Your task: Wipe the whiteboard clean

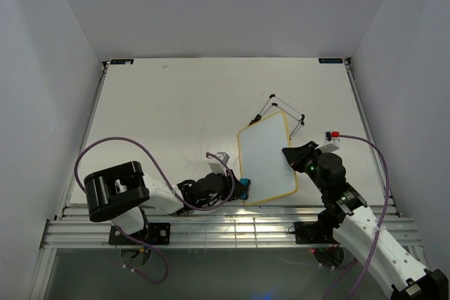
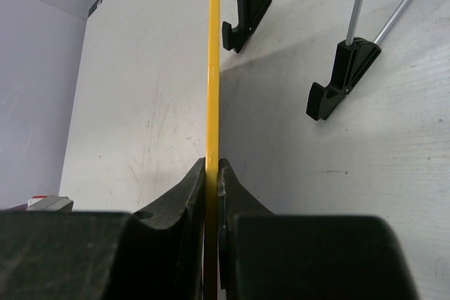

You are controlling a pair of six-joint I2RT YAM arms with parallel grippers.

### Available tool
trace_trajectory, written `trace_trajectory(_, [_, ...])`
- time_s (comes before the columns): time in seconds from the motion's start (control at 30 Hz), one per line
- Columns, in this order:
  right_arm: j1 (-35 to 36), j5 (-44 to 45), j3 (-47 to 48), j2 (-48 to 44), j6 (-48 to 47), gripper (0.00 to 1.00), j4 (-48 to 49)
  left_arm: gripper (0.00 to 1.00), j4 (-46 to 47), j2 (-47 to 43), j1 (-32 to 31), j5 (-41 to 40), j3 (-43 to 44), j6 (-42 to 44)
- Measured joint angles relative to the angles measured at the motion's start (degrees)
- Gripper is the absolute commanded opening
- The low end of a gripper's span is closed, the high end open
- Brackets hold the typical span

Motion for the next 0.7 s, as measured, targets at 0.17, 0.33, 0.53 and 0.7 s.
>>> trace_trajectory(0.17, [0.0, -0.42, 0.59, 0.0, -0.11, 0.08, -0.04, 0.0, -2.58, 0.98, -3.45, -6.75, 1.77, -3.65])
trace_trajectory(0.33, [-0.02, -0.63, 1.25, -0.02, -0.11, 0.08, -0.13, 0.0, -5.97, 1.31, -4.79, -10.01, 3.89, -6.14])
trace_trajectory(0.53, [0.0, -0.92, 1.22, -0.22, 0.02, 0.08, -0.07, 0.0, -18.56, -1.38, -5.81, -12.28, 9.25, -6.56])
trace_trajectory(0.7, [0.02, -2.23, -0.02, -0.24, 0.31, 0.08, 1.33, 0.0, -29.05, -3.45, -6.62, -13.38, 13.88, -2.95])
